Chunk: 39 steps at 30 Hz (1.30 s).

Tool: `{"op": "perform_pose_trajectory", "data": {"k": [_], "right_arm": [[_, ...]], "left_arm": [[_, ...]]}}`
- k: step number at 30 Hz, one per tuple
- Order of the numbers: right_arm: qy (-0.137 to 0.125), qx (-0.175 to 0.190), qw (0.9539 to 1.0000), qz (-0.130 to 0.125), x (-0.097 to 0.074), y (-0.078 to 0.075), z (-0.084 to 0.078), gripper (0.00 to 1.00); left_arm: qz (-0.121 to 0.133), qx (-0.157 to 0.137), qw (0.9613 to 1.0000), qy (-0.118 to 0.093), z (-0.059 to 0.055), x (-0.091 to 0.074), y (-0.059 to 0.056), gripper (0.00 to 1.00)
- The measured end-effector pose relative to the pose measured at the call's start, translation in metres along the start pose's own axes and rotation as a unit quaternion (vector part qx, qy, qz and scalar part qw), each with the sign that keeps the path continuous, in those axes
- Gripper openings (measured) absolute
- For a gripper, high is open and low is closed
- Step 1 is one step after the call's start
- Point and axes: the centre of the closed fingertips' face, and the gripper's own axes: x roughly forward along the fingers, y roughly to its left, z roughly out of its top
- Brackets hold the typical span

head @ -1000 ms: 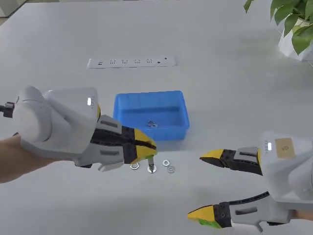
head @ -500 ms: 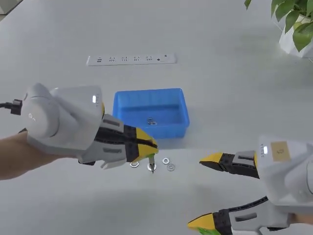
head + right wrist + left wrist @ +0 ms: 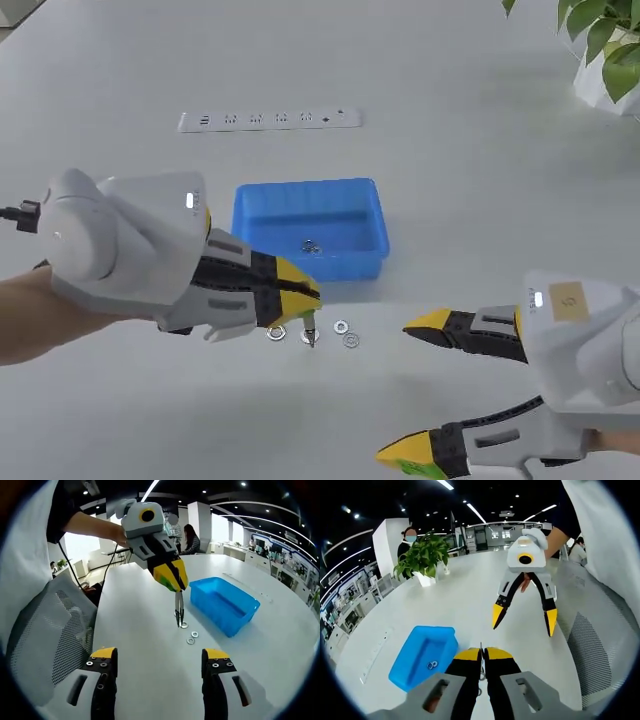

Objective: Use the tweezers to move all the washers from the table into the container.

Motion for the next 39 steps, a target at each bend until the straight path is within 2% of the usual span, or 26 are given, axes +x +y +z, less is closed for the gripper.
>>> {"op": "perform_pose_trajectory", "data": {"k": [3,7,13,17,20,23,24,28,31,34,37,39], "right_arm": [[0.001,0.002,1.0,0.0,0.0,0.0,-0.001,0.69],[0.003,0.006,1.0,-0.001,0.0,0.001,-0.004,0.69],[0.003,0.008,1.0,0.001,0.001,0.001,-0.005,0.69],[0.001,0.01,0.9999,0.002,0.003,0.002,-0.003,0.69],[0.001,0.009,1.0,0.003,0.003,0.002,-0.002,0.69],[0.002,0.009,0.9999,0.005,0.004,0.0,-0.002,0.69],[0.002,0.008,0.9999,0.006,0.005,-0.001,-0.001,0.69],[0.002,0.007,1.0,0.003,0.008,-0.01,0.001,0.68],[-0.011,0.019,0.9998,0.002,0.012,-0.018,0.008,0.67],[-0.017,0.021,0.9996,0.009,0.021,-0.025,0.014,0.65],[-0.009,0.006,0.9997,0.02,0.032,-0.034,0.019,0.62],[-0.017,0.005,0.9994,0.03,0.039,-0.037,0.026,0.6]], "left_arm": [[0.001,-0.001,1.0,-0.003,0.002,0.001,0.001,0.06],[0.0,0.006,0.9999,0.01,-0.004,0.002,0.001,0.06],[0.005,0.006,0.9999,0.011,-0.003,0.001,0.002,0.06],[-0.001,-0.003,1.0,0.009,-0.003,0.0,0.0,0.06],[0.002,-0.023,0.9997,0.012,-0.004,0.0,0.004,0.06],[0.007,-0.024,0.9996,0.014,-0.006,-0.001,0.007,0.06],[0.009,-0.017,0.9997,0.016,-0.006,-0.001,0.008,0.06],[0.005,-0.02,0.9996,0.016,-0.006,0.0,0.008,0.06],[0.003,-0.026,0.9996,0.014,-0.006,0.0,0.008,0.06],[0.002,-0.033,0.9994,0.013,-0.006,0.001,0.008,0.06],[-0.001,-0.03,0.9994,0.017,-0.006,0.001,0.007,0.06],[-0.006,-0.03,0.9994,0.018,-0.006,0.0,0.005,0.06]]}}
